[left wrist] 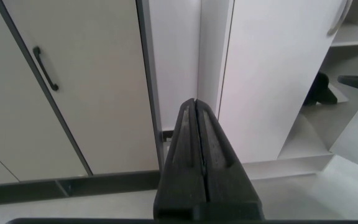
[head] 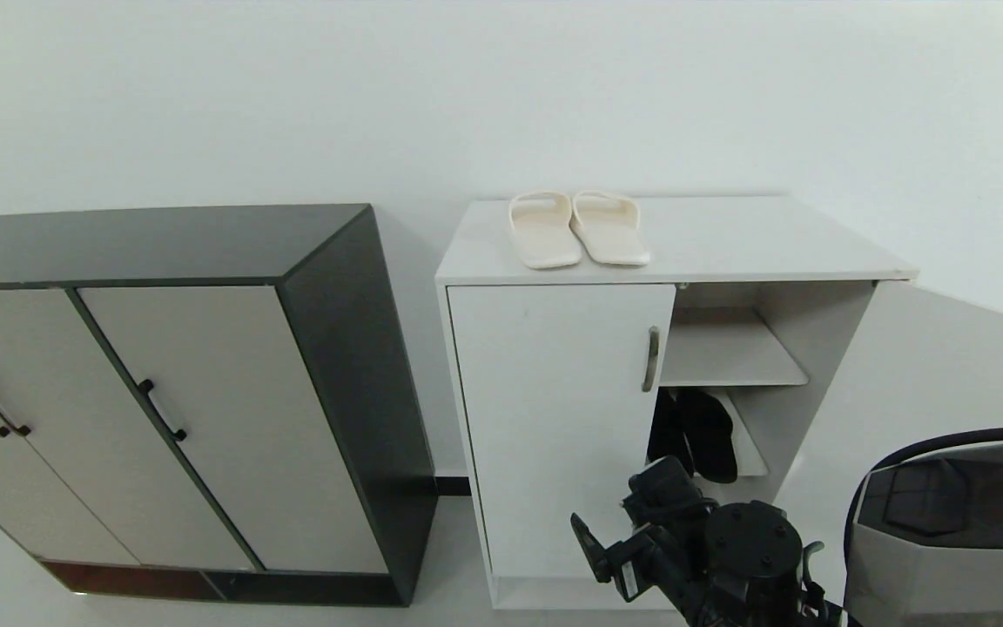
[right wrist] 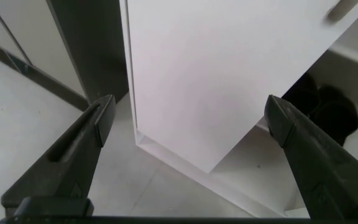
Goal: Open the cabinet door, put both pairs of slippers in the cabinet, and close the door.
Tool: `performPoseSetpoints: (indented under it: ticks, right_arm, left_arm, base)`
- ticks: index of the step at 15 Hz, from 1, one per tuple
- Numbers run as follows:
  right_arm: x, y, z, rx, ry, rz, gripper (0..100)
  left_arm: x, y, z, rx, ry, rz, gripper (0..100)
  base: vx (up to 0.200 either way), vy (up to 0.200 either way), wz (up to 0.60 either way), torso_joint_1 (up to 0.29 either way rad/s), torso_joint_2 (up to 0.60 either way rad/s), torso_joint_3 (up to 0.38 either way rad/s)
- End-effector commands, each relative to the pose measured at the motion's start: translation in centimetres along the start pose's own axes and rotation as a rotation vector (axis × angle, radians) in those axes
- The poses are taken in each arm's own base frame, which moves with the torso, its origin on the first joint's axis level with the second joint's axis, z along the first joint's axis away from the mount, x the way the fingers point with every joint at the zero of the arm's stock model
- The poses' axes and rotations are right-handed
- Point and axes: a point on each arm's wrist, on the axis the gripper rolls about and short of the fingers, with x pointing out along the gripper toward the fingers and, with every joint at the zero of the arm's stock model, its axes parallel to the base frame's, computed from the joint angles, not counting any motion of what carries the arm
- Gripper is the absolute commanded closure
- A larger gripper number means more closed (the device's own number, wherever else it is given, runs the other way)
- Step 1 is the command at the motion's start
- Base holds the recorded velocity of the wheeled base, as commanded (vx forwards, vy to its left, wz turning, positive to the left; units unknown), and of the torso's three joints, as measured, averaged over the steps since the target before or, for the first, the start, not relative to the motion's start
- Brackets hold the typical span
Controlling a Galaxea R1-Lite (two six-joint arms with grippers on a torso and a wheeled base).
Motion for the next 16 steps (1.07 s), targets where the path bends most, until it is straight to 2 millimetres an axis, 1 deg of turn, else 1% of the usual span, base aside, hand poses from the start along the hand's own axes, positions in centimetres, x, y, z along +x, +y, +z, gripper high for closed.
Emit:
performPoseSetpoints:
  ticks: [1, 11, 13, 14, 15, 16]
  right_arm:
    - [0.0, 0.0, 0.0, -0.002, 0.0, 0.0, 0]
    - [0.1, -0.2, -0.1, 0.0, 0.001, -0.009, 0]
    - [0.2, -0.3, -0.4, -0.018, 0.012, -0.013, 0]
    - [-0.2, -0.5, -0.6, -0.047, 0.027, -0.021, 0]
    - [-0.6, -0.7, 0.6, -0.036, -0.01, -0.024, 0]
    - [-0.3, -0.6, 1.7, -0.035, -0.006, -0.024, 0]
  left_arm:
    - [0.0, 0.0, 0.0, 0.0, 0.002, 0.0, 100]
    - [0.0, 0.0, 0.0, 0.0, 0.002, 0.0, 100]
    - [0.0, 0.0, 0.0, 0.0, 0.002, 0.0, 100]
    - [0.0, 0.0, 0.0, -0.002, 0.002, 0.001, 100]
    - [0.0, 0.0, 0.0, -0.002, 0.002, 0.003, 100]
    - [0.0, 0.0, 0.0, -0.002, 0.002, 0.003, 100]
  base:
    - [0.0, 0.0, 0.0, 0.183, -0.49, -0.305]
    - [0.0, 0.0, 0.0, 0.218, -0.53, -0.309]
    - [0.0, 0.0, 0.0, 0.105, -0.23, -0.129]
    - [0.0, 0.0, 0.0, 0.046, -0.09, -0.051]
    - [0.0, 0.0, 0.0, 0.0, 0.0, 0.0]
    - [0.0, 0.0, 0.0, 0.0, 0.0, 0.0]
